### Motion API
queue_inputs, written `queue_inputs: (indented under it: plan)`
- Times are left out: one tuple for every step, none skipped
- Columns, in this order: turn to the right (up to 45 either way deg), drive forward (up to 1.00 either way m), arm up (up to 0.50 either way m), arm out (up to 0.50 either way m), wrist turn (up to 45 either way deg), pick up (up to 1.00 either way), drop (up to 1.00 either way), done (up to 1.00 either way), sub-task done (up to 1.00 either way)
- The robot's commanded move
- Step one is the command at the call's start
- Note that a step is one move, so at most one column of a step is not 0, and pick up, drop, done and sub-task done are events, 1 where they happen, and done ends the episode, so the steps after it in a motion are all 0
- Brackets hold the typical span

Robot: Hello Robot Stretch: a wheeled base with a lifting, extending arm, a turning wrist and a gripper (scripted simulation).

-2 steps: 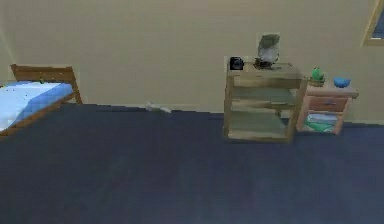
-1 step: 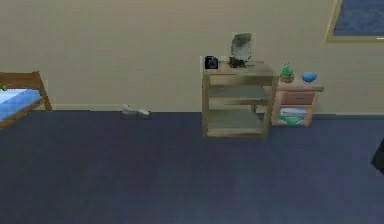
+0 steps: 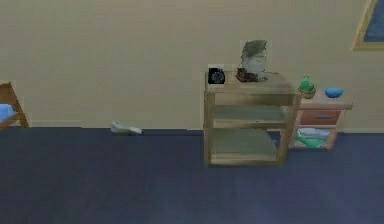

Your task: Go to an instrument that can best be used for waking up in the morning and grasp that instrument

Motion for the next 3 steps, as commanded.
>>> queue_inputs:
  plan:
    - [24.0, 0.0, 0.0, 0.0, 0.0, 0.0, 0.0, 0.0, 0.0]
    - [0.0, 1.0, 0.0, 0.0, 0.0, 0.0, 0.0, 0.0, 0.0]
    - [15.0, 0.0, 0.0, 0.0, 0.0, 0.0, 0.0, 0.0, 0.0]
